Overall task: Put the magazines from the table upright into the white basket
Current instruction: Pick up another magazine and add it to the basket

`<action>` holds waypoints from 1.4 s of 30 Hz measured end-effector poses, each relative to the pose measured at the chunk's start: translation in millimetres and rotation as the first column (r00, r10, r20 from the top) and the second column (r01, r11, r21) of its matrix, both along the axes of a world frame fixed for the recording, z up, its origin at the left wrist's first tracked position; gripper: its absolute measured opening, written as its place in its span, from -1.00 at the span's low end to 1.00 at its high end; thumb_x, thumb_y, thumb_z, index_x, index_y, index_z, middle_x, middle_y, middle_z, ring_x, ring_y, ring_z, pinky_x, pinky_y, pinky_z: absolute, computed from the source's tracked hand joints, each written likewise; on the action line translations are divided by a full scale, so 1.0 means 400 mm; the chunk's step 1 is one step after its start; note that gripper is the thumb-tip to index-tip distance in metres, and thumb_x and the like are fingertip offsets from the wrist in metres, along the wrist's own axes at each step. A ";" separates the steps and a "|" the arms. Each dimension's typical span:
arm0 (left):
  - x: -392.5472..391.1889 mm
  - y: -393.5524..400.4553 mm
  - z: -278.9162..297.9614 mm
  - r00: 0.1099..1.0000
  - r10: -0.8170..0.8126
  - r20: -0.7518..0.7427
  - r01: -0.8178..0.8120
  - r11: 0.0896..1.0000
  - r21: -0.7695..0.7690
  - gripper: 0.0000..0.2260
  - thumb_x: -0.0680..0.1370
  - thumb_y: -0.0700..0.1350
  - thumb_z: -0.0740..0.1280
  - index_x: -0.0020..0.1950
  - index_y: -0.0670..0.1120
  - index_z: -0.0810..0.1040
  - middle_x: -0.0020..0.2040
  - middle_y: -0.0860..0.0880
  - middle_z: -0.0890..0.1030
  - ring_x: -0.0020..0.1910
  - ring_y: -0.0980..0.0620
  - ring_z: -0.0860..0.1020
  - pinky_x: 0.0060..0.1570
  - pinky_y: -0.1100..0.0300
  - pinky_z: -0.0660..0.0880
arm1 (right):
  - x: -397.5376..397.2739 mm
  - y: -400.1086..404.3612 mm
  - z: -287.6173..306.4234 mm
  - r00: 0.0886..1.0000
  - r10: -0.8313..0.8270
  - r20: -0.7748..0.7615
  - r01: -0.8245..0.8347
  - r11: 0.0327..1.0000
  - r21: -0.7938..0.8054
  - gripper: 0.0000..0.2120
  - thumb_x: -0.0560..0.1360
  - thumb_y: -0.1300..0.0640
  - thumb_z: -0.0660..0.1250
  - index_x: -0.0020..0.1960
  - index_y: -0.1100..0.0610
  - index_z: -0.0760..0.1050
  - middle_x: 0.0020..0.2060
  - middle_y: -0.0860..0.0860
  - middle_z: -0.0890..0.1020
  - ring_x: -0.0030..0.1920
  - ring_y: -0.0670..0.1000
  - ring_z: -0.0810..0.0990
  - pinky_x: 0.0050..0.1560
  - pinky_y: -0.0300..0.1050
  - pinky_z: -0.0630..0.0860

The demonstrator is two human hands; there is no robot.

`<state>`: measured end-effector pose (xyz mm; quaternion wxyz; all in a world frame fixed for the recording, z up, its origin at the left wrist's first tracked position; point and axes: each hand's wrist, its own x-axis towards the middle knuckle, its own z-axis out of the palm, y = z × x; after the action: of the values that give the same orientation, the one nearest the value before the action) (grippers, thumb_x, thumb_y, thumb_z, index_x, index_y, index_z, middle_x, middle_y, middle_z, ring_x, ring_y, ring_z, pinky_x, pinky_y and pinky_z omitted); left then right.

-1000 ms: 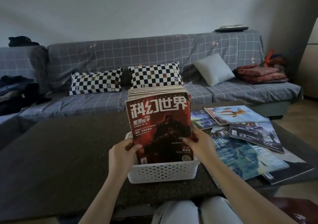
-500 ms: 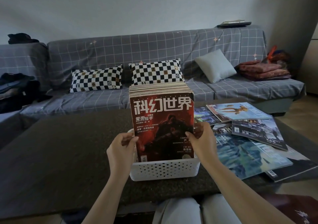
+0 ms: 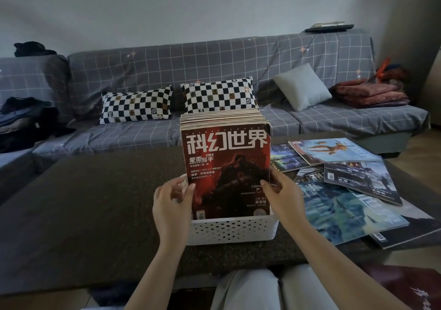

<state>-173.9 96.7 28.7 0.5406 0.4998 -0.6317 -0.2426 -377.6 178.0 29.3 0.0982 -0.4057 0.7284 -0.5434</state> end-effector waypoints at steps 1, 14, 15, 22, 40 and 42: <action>-0.003 0.009 0.003 1.000 0.017 -0.027 -0.016 1.000 0.008 -0.79 0.49 0.01 0.41 0.09 0.03 0.53 -0.01 0.05 0.55 -0.15 0.21 0.52 -0.24 0.39 0.36 | -0.002 0.007 -0.003 1.000 -0.012 -0.001 0.012 1.000 -0.007 -0.59 0.51 0.08 0.33 0.35 0.01 0.42 0.07 -0.10 0.63 -0.01 -0.16 0.57 -0.17 -0.40 0.47; -0.164 0.177 0.005 0.930 -0.343 -0.131 0.352 0.934 0.053 -0.86 0.56 -0.09 0.31 0.11 0.07 0.48 0.07 0.12 0.53 0.07 0.20 0.52 -0.06 0.45 0.47 | -0.078 0.171 -0.027 0.994 -0.110 -0.010 0.110 0.994 0.015 -0.64 0.51 0.13 0.33 0.30 0.03 0.44 0.08 0.00 0.59 0.03 -0.05 0.54 0.06 -0.10 0.50; -0.187 0.193 0.003 0.915 -0.375 -0.148 0.387 0.920 0.062 -0.84 0.57 -0.09 0.31 0.13 0.05 0.49 0.09 0.11 0.54 0.09 0.21 0.52 -0.03 0.46 0.46 | -0.092 0.188 -0.030 0.993 -0.119 -0.002 0.119 0.993 0.020 -0.64 0.51 0.13 0.33 0.29 0.02 0.44 0.07 0.00 0.59 0.03 -0.05 0.54 0.07 -0.03 0.52; -0.357 0.286 -0.017 0.821 -0.529 -0.212 0.556 0.827 0.088 -0.85 0.60 -0.10 0.26 0.14 0.10 0.49 0.12 0.10 0.56 0.13 0.26 0.52 0.03 0.45 0.45 | -0.215 0.282 -0.071 0.981 -0.193 0.002 0.191 0.974 0.123 -0.67 0.51 0.08 0.33 0.27 0.07 0.47 0.10 0.03 0.60 0.04 -0.01 0.56 0.00 -0.06 0.51; -0.533 0.278 -0.167 0.835 -0.547 0.065 0.453 0.749 0.484 -0.46 0.60 0.07 0.23 0.54 0.05 0.14 0.60 -0.05 -0.03 0.56 0.03 -0.06 0.47 0.11 0.00 | -0.431 0.263 -0.153 0.890 -0.171 -0.423 0.420 0.671 0.611 -0.39 0.42 -0.35 0.19 0.32 0.02 0.40 0.31 0.05 0.40 0.30 0.21 0.30 0.24 0.08 0.27; -0.537 0.277 -0.171 0.832 -0.549 0.082 0.446 0.749 0.489 -0.49 0.60 0.07 0.23 0.53 0.04 0.18 0.59 -0.06 0.00 0.56 0.03 -0.04 0.49 0.07 0.00 | -0.428 0.266 -0.162 0.885 -0.159 -0.438 0.421 0.674 0.607 -0.34 0.43 -0.37 0.17 0.39 0.00 0.32 0.34 0.03 0.36 0.33 0.18 0.26 0.28 0.09 0.24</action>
<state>-388.9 207.3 -39.6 0.2514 0.4471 -0.7242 -0.4609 -548.9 284.5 -35.6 0.0214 -0.3062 0.9378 -0.1621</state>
